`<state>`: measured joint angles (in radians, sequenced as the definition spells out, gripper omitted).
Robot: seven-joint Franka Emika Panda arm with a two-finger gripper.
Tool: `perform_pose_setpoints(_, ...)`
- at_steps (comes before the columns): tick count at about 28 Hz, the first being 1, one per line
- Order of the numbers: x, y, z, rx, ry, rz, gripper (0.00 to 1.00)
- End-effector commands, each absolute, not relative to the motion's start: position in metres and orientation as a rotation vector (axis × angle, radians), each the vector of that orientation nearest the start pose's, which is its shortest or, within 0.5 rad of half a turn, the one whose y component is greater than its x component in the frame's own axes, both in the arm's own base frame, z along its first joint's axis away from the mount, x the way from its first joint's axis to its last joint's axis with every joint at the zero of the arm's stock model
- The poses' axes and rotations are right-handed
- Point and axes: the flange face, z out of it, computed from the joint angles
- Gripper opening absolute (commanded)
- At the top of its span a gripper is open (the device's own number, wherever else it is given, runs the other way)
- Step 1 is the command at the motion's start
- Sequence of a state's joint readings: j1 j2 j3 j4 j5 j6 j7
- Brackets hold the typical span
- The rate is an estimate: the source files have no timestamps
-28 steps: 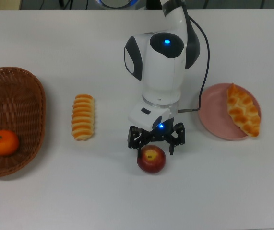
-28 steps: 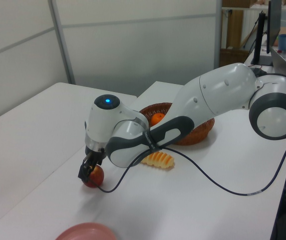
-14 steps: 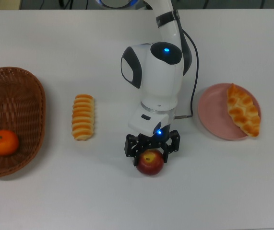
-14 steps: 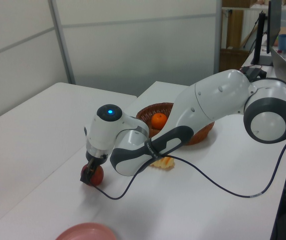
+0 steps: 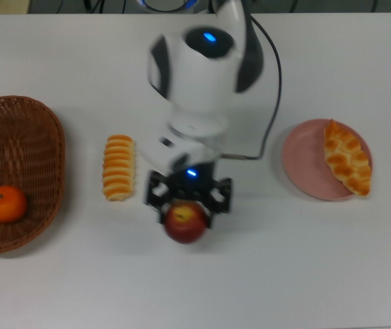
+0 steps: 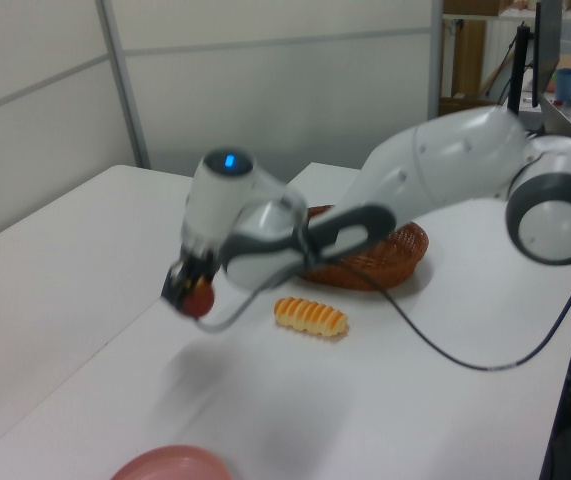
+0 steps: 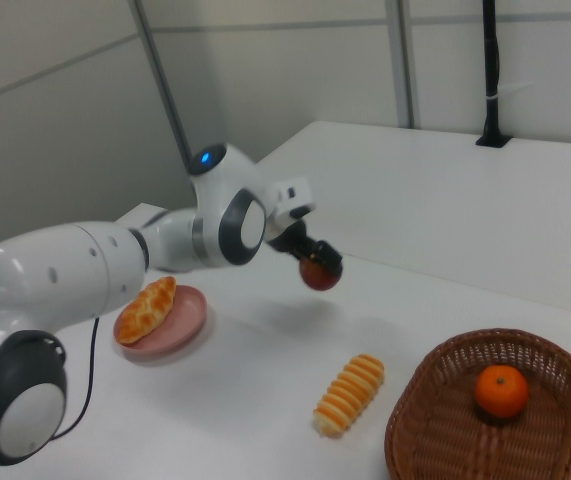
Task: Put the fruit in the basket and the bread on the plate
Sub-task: 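Lift the apple into the wicker basket beside the orange and release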
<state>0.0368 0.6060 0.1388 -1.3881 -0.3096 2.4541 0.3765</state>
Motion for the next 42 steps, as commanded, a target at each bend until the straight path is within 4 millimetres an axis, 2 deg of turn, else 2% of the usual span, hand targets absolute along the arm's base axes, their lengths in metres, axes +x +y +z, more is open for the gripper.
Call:
perform_pose_setpoints(1, 0.732, 0.037, 0.472, -3.093, 0.298, -0.747, 0.00)
perform_pose_setpoints(4, 0.729, -0.011, 0.476, -3.119, 0.381, -0.706, 0.00)
perform_pose_setpoints(5, 0.726, -0.038, 0.474, -3.139, 0.426, -0.662, 0.00)
perform_pose_setpoints(10, 0.710, -0.093, 0.454, -3.232, 0.460, -0.414, 0.00)
perform_pose_setpoints(11, 0.702, -0.110, 0.443, -3.268, 0.416, -0.292, 0.00)
perform_pose_setpoints(14, 0.692, -0.133, 0.430, -3.295, 0.377, -0.147, 0.00)
perform_pose_setpoints(16, 0.684, -0.160, 0.425, -3.303, 0.405, -0.093, 0.00)
perform_pose_setpoints(19, 0.680, -0.177, 0.418, -3.310, 0.411, -0.069, 0.00)
perform_pose_setpoints(21, 0.675, -0.197, 0.405, -3.325, 0.398, -0.021, 0.00)
perform_pose_setpoints(23, 0.673, -0.204, 0.399, -3.336, 0.379, 0.004, 0.02)
perform_pose_setpoints(26, 0.673, -0.210, 0.379, -3.356, 0.350, 0.057, 0.04)
perform_pose_setpoints(27, 0.675, -0.210, 0.370, -3.378, 0.326, 0.075, 0.12)
perform_pose_setpoints(29, 0.678, -0.203, 0.358, -3.401, 0.284, 0.100, 0.24)
perform_pose_setpoints(31, 0.681, -0.195, 0.348, -3.419, 0.243, 0.128, 0.29)
perform_pose_setpoints(35, 0.681, -0.187, 0.336, -3.457, 0.161, 0.174, 0.33)
perform_pose_setpoints(36, 0.681, -0.187, 0.336, -3.454, 0.156, 0.174, 0.39)
perform_pose_setpoints(37, 0.682, -0.187, 0.337, -3.446, 0.153, 0.170, 0.55)
perform_pose_setpoints(38, 0.682, -0.187, 0.340, -3.445, 0.135, 0.165, 1.00)
perform_pose_setpoints(42, 0.682, -0.193, 0.348, -3.434, 0.074, 0.155, 1.00)
